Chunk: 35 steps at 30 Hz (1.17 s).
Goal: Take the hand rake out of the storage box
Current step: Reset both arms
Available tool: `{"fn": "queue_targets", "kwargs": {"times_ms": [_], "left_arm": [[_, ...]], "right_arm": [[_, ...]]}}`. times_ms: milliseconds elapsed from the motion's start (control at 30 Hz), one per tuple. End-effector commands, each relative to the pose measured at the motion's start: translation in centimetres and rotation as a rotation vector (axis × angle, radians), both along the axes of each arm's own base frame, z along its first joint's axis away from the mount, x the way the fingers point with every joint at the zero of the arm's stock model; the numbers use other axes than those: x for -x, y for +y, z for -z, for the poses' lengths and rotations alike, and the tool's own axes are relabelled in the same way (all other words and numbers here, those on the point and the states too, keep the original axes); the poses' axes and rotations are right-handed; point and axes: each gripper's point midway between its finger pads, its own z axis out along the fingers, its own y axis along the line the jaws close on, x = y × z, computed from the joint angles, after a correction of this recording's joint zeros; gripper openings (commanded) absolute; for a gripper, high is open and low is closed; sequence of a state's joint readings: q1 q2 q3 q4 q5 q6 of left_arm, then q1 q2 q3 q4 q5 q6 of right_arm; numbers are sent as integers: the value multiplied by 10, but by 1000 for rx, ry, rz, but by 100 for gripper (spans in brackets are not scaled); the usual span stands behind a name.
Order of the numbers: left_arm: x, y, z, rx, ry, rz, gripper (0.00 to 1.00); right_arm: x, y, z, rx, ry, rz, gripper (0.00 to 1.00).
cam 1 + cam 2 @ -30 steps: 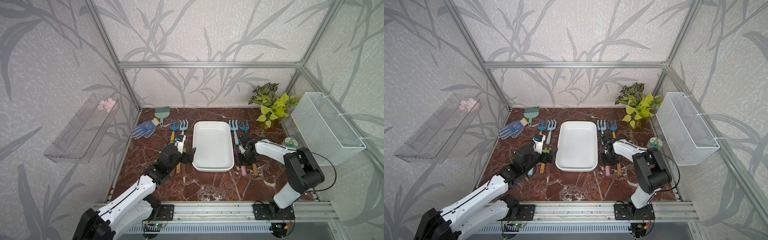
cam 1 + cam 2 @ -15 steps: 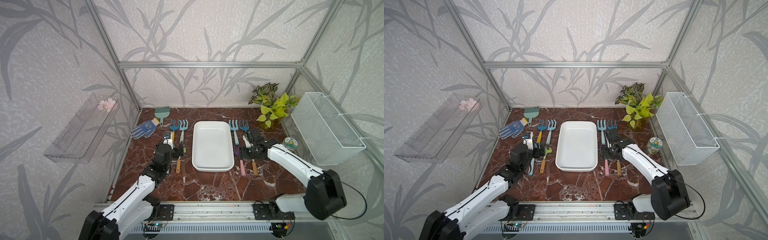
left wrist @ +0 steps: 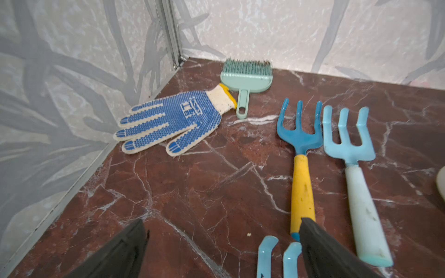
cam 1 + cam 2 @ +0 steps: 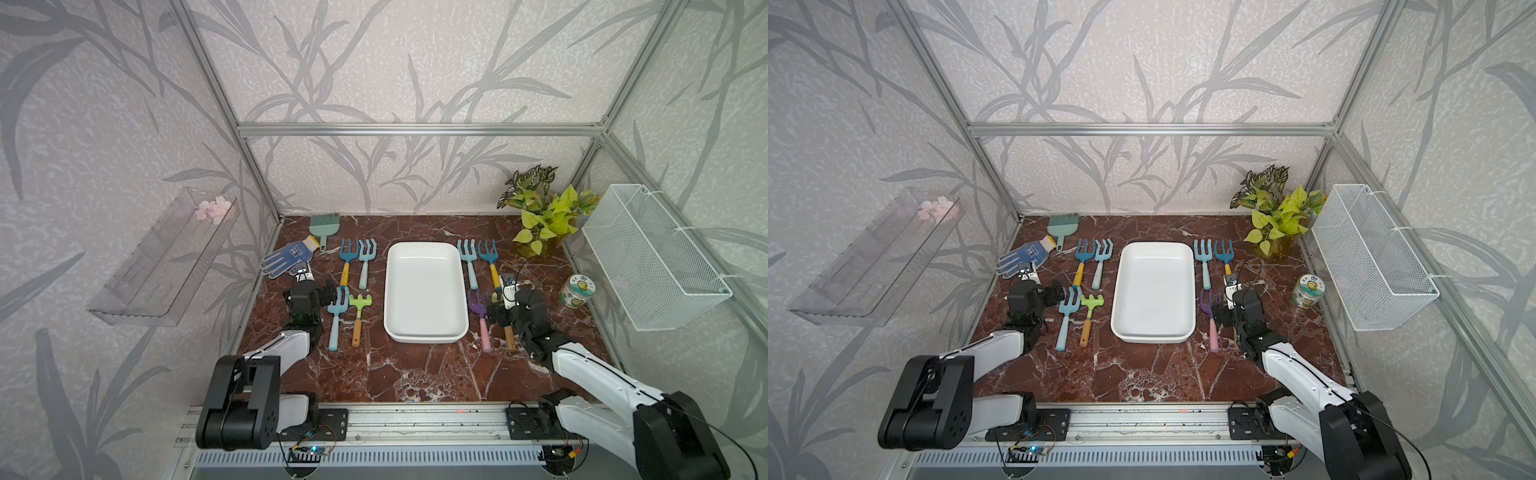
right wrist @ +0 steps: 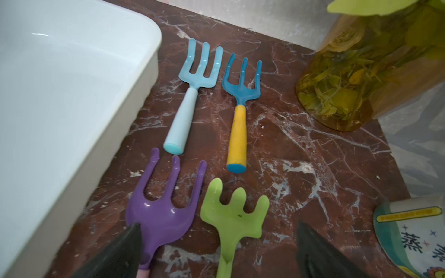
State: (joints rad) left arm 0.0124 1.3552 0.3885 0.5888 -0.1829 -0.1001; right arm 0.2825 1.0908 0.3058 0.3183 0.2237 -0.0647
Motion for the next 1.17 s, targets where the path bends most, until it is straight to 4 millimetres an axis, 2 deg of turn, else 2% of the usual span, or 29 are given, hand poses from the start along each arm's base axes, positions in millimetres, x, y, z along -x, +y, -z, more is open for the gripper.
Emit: {"fn": "queue_targets", "kwargs": {"times_ms": [0,100,233,367,567,767,867,1133], "left_arm": [[-25,-5,-8,-3,-52,67,100],[-27,-7,4,1,-53,84,100],[-26,-12,6,-2,-59,118,100],[-26,-17,4,-11,-73,147,100],[-26,-18,5,-11,-69,151,100],[-26,-18,5,-11,-66,152,100],[-26,-18,6,-18,-62,150,100],[-26,-18,5,-17,-65,149,100]], "right_arm": [[-42,-18,-59,-69,-319,58,99],[-58,-30,-37,-89,-308,95,99],[-70,-36,-8,-104,-299,114,99],[-72,-43,-4,-120,-224,152,99],[-71,-41,-8,-114,-289,130,99],[-75,-30,-5,-105,-251,71,99],[-78,-6,-2,-92,-213,-56,99],[-78,-7,-3,-95,-220,-54,99]]}}
